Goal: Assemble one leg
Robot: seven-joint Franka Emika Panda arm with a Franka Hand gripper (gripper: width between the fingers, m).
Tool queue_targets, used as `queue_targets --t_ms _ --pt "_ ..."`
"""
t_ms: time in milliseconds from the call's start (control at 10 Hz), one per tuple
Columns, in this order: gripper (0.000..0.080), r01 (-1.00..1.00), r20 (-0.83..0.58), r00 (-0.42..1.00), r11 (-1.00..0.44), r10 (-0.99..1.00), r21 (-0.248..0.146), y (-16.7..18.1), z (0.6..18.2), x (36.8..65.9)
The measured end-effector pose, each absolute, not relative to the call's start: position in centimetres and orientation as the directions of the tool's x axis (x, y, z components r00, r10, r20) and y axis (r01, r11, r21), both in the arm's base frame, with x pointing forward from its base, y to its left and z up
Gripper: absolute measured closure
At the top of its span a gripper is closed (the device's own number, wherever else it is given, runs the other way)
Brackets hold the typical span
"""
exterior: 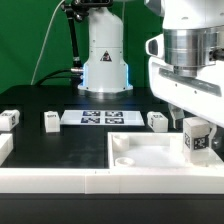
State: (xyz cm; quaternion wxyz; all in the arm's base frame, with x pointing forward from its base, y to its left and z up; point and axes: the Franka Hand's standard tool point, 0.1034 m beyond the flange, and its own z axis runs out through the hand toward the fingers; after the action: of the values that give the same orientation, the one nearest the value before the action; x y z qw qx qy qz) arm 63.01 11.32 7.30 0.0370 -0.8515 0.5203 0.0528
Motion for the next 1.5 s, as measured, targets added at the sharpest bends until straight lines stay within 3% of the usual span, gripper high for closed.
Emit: queue_targets --t_ms 600,1200,1500 --pt "0.0150 -0.523 -0.105 0.851 -0.850 -0.515 -0.072 11.45 7.29 62.98" --pt "0.0150 -0.029 -0.056 0.998 -0.993 -0.023 -0.112 11.26 7.24 62.99" --pt "0.0512 -0.049 -0.058 0.997 -0.992 -0.043 -0.112 11.26 7.23 62.99"
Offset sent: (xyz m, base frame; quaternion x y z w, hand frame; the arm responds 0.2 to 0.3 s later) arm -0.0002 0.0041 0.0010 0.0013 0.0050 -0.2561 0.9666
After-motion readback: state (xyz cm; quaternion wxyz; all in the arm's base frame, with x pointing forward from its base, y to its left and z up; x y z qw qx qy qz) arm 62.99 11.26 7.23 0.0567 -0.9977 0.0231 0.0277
